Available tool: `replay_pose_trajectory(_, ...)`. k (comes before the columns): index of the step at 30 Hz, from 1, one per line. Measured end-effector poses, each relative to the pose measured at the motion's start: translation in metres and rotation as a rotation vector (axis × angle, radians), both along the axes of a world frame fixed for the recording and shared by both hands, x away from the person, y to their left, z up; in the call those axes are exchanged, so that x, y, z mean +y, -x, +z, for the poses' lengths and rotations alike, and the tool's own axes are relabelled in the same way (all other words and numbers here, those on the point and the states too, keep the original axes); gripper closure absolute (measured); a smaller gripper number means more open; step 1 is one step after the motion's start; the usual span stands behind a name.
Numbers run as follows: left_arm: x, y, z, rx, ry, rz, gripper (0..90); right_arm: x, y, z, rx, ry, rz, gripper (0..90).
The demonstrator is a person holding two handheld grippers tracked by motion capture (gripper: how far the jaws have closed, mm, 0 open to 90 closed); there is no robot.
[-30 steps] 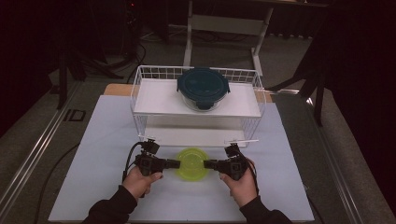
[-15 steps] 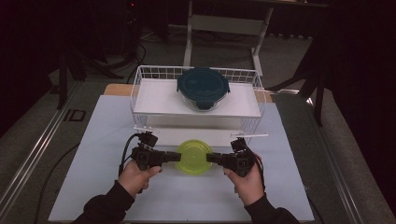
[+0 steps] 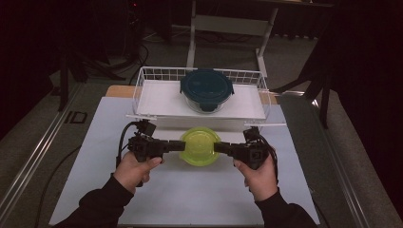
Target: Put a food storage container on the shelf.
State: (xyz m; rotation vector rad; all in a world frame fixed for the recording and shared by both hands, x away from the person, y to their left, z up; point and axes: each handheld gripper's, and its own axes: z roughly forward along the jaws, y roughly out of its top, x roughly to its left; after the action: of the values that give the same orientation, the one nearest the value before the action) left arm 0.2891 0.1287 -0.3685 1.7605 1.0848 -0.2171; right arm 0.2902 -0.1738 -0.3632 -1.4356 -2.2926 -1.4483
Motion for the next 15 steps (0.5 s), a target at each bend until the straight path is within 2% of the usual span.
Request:
replay_pose_trajectory(3, 0.001, -0.001, 0.017, -0.026, 0.010, 0.001, 81.5, 0.000, -0.002, 0.014, -0.014, -0.011, -0.002, 80.1)
replay_pose_trajectory(6, 0.002, -0.001, 0.024, -0.035, 0.019, 0.004, 81.5, 0.000, -0.002, 0.023, -0.028, -0.015, -0.001, 80.1)
replay_pose_trajectory(7, 0.003, -0.002, 0.030, -0.037, 0.035, 0.004, 81.5, 0.000, -0.003, 0.028, -0.034, -0.016, 0.000, 80.1)
replay_pose_trajectory(9, 0.004, -0.004, 0.041, -0.054, 0.041, 0.010, 81.5, 0.001, -0.005, 0.042, -0.055, -0.017, 0.000, 80.1)
replay_pose_trajectory(15, 0.006, -0.010, 0.070, -0.099, 0.043, 0.019, 81.8, 0.002, -0.013, 0.070, -0.088, -0.034, 0.000, 80.1)
